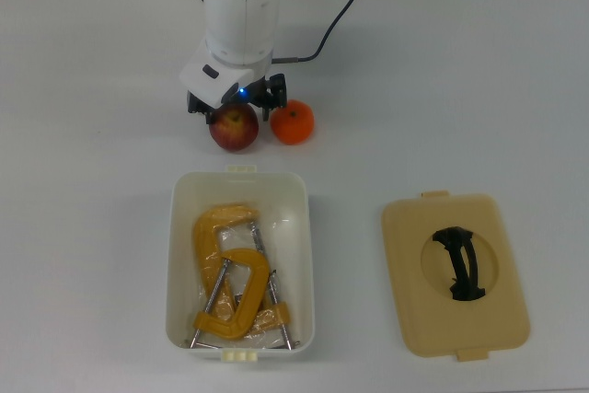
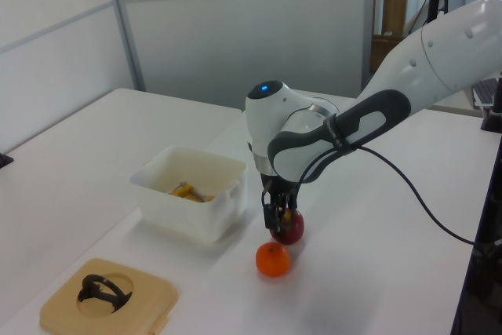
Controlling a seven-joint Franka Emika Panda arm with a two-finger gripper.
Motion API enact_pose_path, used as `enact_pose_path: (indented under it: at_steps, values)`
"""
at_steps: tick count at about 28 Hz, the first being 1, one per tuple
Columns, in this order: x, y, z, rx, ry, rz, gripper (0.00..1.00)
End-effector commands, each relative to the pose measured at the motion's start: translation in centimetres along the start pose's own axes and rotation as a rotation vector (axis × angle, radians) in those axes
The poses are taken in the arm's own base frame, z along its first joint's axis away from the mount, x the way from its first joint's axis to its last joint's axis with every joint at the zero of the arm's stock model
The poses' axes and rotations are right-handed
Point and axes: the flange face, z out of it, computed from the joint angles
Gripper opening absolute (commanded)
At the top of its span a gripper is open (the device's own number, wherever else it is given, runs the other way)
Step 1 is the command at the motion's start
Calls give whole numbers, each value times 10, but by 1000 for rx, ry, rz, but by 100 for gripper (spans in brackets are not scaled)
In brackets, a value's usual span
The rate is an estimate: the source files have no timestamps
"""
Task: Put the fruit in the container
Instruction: 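Close the gripper around the red apple, then lift the red apple and carry it over the white container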
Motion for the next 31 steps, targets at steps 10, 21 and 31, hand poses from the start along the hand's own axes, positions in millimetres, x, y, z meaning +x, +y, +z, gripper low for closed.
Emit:
enact_pose_path:
  at_steps: [10, 21, 31]
  values:
    - [4, 1, 17, -48, -14, -50, 46]
    - [32, 24, -82, 23, 62, 52, 28]
    - [65, 57, -150, 110, 256, 162, 30]
